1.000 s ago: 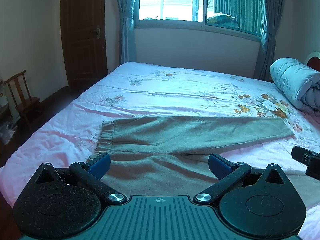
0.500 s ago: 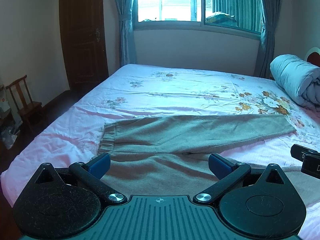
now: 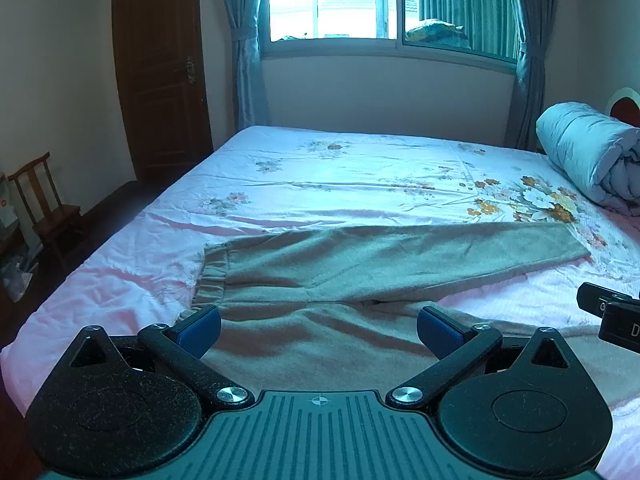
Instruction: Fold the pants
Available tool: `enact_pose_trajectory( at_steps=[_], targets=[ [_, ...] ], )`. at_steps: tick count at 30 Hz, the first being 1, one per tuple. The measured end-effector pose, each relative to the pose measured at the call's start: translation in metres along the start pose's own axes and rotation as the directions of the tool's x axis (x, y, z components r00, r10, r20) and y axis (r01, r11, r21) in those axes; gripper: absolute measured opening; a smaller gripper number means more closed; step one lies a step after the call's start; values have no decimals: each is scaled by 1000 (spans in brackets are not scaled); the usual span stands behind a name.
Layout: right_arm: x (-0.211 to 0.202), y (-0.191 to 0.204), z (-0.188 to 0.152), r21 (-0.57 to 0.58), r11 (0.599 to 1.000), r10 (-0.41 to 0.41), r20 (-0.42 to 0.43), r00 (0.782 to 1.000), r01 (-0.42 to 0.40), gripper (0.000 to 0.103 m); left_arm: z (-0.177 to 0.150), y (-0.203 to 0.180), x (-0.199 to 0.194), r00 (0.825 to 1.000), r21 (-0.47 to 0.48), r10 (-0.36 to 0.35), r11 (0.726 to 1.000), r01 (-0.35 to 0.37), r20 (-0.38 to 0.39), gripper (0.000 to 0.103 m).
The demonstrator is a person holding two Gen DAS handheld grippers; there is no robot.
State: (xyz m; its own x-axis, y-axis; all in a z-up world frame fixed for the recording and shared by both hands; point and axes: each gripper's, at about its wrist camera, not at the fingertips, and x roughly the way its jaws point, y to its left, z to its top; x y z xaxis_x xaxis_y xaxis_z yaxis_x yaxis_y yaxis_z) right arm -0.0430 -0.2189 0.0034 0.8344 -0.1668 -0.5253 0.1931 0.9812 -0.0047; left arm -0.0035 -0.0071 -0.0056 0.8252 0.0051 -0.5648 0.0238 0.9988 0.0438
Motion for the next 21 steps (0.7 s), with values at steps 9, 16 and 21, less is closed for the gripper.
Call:
enact_pose_trajectory(
  at_steps=[9, 16, 21],
  targets=[
    [1, 2, -1, 4, 1000, 3, -3, 1000, -3, 81, -2, -1, 1, 1000, 0, 0, 1000, 0, -5, 103],
    [2, 1, -3, 6, 1000, 11, -8, 1000, -11, 81, -4, -1, 3, 1000, 2, -2, 1000, 2, -8, 103],
    [3, -1, -3, 9, 1000, 15, -10, 1000, -15, 81, -3, -1, 4, 1000, 2, -2, 1000, 2, -11, 103]
  ],
)
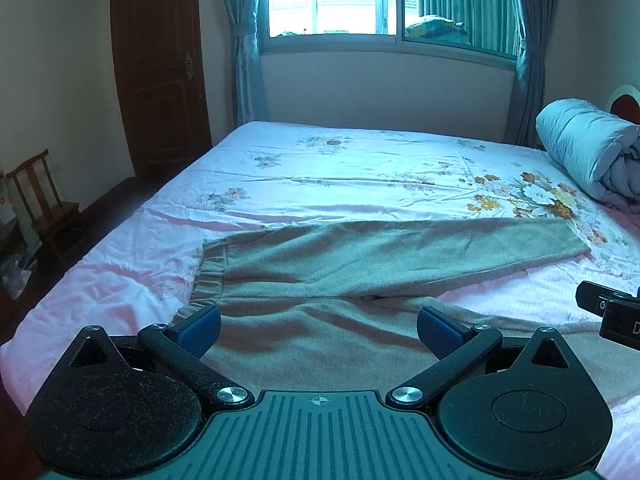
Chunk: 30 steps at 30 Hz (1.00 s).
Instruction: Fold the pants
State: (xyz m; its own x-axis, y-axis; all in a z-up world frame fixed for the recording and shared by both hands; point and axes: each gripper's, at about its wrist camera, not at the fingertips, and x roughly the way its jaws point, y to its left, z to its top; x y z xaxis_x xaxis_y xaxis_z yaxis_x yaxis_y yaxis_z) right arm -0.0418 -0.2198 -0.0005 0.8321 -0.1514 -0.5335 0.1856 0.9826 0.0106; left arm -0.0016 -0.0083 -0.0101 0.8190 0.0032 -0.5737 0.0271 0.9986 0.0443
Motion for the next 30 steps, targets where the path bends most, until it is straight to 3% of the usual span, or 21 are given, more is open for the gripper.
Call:
enact_pose_trajectory(
  at_steps=[19, 30],
  targets=[
    [3, -2, -2, 10, 1000, 4, -10, 1000, -4, 81, -2, 2, 7, 1000, 7, 8, 1000, -8, -10, 103],
    [19, -7, -5, -9, 999, 53, -31, 998, -54, 81, -2, 14, 32, 999, 29, 18, 999, -16, -44, 103]
  ],
)
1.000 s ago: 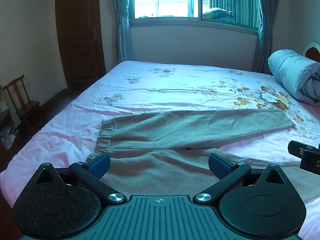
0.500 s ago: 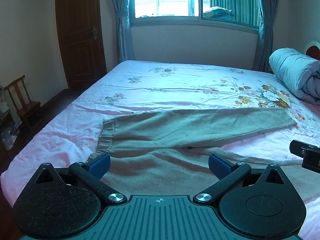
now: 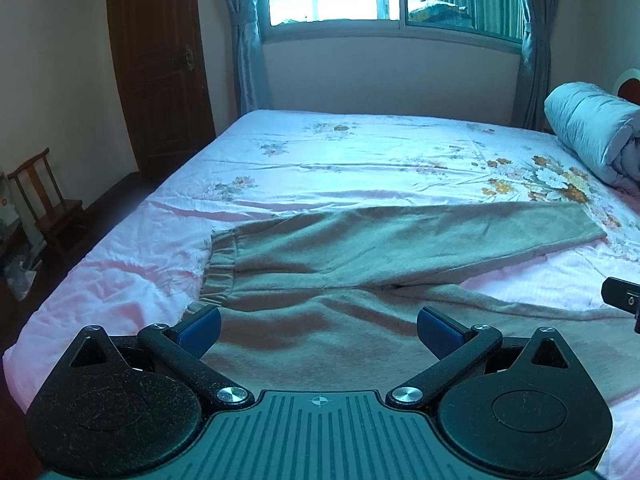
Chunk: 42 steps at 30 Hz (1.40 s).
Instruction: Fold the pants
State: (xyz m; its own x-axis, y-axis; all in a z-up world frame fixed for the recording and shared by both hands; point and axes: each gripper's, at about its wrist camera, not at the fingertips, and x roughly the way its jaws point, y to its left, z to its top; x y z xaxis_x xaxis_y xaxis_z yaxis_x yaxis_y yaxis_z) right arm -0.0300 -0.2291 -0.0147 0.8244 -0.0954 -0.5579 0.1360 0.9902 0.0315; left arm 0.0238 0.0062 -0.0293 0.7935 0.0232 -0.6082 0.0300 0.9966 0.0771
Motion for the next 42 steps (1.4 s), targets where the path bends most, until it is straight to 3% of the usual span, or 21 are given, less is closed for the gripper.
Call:
enact_pose_trajectory(
  at_steps=[5, 16, 20, 29, 38, 42],
  targets=[
    [12, -2, 1, -13, 1000, 19, -12, 1000, -19, 81, 2, 2, 18, 1000, 22, 7, 1000, -7, -18, 103],
    [60, -7, 23, -115, 982, 152, -7, 988, -152, 81, 28, 17, 91, 998, 100, -5, 995, 12, -66, 103],
    [87, -5, 35, -182, 958, 221, -15, 975, -221, 81, 40, 26, 126, 997, 118, -1, 993, 10, -78, 103],
    [145, 6, 55, -306, 906, 274, -98, 957, -291, 81, 65, 46, 205, 996, 231, -15, 972, 36, -91, 103],
    [202, 21, 81, -390, 857, 302, -149, 942, -336, 80, 90, 90, 283, 995, 329, 60, 944, -31, -79, 103],
    [229, 30, 89, -413, 827, 331, -188, 925, -380, 79, 99, 107, 320, 995, 366, 26, 930, 13, -101, 103]
  ],
)
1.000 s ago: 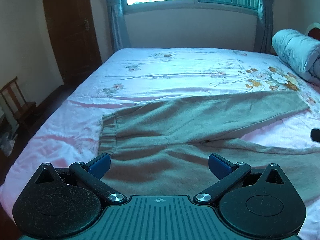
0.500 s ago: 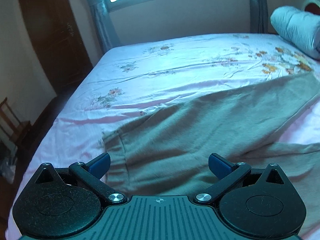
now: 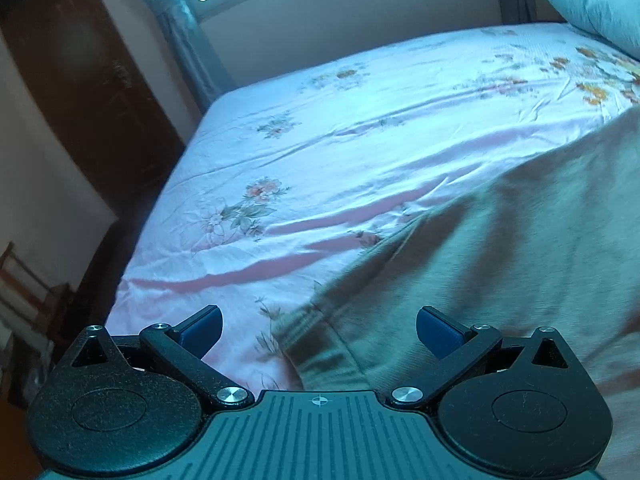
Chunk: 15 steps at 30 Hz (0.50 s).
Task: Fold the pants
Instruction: 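Grasp the sweatpants waistband with the left tool while the right tool grasps the other waistband corner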
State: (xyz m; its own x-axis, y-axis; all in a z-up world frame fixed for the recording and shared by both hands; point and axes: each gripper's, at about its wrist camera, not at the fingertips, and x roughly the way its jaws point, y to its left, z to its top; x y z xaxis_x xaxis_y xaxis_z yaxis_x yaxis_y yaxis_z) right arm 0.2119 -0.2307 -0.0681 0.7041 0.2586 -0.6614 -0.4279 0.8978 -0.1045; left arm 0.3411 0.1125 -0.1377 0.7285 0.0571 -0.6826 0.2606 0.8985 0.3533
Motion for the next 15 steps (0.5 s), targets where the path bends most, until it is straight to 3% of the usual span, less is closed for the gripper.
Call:
enact_pose_trajectory(
  at_steps=[9, 10, 12, 15],
  targets=[
    [59, -14, 18, -88, 990, 101, -75, 992, -108, 79, 5, 17, 66, 992, 64, -118, 991, 121, -43, 102],
    [64, -16, 19, -93, 989, 111, -80, 991, -118, 79, 5, 18, 74, 990, 72, -133, 988, 136, -50, 100],
    [74, -21, 20, -87, 987, 130, -91, 987, -138, 79, 5, 21, 86, 980, 72, -181, 980, 187, -82, 85],
    [86, -30, 22, -71, 984, 159, -101, 982, -166, 79, 1, 23, 103, 960, 84, -251, 961, 262, -123, 85]
  ],
)
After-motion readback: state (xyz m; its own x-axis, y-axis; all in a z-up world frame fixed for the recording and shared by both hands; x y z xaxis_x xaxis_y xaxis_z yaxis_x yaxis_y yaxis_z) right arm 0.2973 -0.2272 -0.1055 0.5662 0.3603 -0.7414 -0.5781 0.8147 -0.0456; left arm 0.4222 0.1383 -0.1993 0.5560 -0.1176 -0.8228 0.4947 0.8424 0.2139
